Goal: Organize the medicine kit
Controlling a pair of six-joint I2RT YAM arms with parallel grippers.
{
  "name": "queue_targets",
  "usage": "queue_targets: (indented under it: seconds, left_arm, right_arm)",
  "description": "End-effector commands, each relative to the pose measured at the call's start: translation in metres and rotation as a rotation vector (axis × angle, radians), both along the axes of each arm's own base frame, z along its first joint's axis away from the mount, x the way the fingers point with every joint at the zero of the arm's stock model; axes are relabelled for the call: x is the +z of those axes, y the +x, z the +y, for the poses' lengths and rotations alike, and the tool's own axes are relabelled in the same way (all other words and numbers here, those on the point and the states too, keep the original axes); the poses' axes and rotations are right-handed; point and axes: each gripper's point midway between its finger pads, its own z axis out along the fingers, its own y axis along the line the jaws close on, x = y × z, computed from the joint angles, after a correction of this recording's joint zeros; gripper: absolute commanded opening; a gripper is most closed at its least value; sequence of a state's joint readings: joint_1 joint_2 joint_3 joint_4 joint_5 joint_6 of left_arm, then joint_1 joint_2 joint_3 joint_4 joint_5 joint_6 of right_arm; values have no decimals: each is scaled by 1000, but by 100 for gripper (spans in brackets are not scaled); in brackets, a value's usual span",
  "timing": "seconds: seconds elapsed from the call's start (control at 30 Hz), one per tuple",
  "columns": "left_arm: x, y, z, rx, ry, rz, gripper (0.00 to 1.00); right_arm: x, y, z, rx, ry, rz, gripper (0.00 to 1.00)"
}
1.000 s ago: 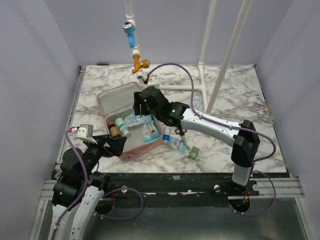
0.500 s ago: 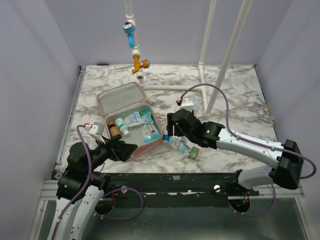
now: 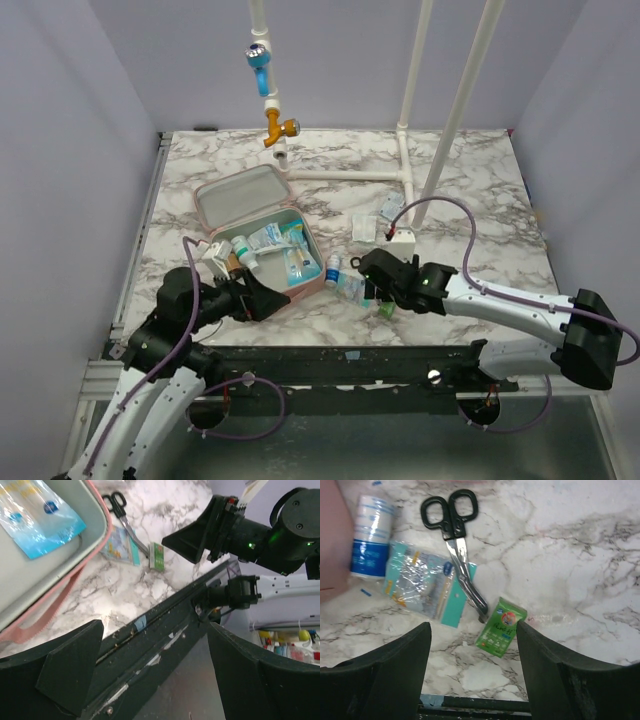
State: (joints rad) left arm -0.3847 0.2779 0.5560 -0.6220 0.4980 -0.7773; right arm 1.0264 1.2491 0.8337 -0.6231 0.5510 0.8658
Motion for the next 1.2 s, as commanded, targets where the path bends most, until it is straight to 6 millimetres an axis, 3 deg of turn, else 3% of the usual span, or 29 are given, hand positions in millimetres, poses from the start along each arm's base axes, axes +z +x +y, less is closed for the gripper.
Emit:
queue_targets:
  seconds: [0.0, 0.43, 0.87, 1.17]
  left_arm:
    - [-3, 5, -20, -42, 49, 41, 87]
    - [-27, 11, -111, -125, 236, 140, 87]
    - [-57, 34, -130, 6, 288, 277, 89]
    - [-82, 35, -155, -30, 358, 386, 91]
  right_arm:
    - [-15, -8, -23, -132, -18, 24, 72]
    - [-52, -20, -45, -330, 2, 69, 72]
    - [-66, -12, -29, -370, 77, 62, 71]
    - [-79, -18, -37, -397, 56, 77, 62]
